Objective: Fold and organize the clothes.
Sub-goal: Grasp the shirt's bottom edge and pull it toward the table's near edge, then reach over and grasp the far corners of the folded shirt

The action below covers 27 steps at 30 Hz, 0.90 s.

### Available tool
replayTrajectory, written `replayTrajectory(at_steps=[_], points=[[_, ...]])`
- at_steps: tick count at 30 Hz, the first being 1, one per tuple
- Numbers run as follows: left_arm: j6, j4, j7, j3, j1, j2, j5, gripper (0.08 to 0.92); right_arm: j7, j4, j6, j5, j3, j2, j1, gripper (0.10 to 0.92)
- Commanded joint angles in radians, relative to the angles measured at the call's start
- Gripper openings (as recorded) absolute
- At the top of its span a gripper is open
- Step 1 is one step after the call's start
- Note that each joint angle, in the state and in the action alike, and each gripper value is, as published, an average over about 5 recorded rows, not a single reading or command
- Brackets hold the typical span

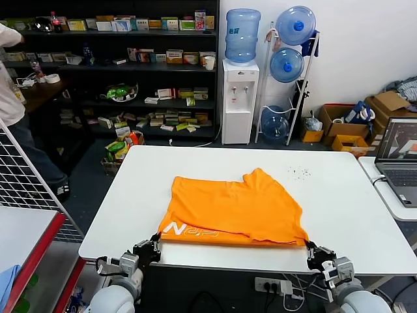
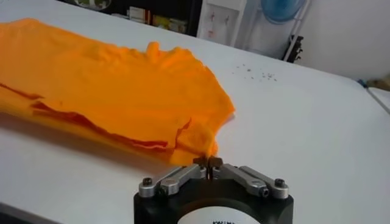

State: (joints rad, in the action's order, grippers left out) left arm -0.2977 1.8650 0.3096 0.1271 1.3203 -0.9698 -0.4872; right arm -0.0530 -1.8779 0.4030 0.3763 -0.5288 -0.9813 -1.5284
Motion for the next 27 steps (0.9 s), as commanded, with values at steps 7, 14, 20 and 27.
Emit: replayTrajectory(at_steps=[7, 14, 20, 27], points=[[-0.046, 0.171, 0.049, 0.024, 0.166, 0.059, -0.019, 0.303, -0.069, -0.124, 0.089, 0.071, -0.026, 0.025, -0.080, 0.350], [0.023, 0.147, 0.011, 0.037, 0.068, 0.045, 0.021, 0.502, -0.087, -0.159, 0.020, 0.140, -0.034, 0.057, -0.025, 0.549], [0.060, 0.051, -0.038, -0.001, -0.121, 0.014, 0.017, 0.675, -0.053, -0.042, -0.042, 0.218, -0.013, 0.101, 0.149, 0.722], [0.058, -0.146, -0.068, -0.103, -0.428, -0.027, -0.030, 0.815, 0.003, 0.218, -0.071, 0.296, 0.094, 0.124, 0.477, 0.821]])
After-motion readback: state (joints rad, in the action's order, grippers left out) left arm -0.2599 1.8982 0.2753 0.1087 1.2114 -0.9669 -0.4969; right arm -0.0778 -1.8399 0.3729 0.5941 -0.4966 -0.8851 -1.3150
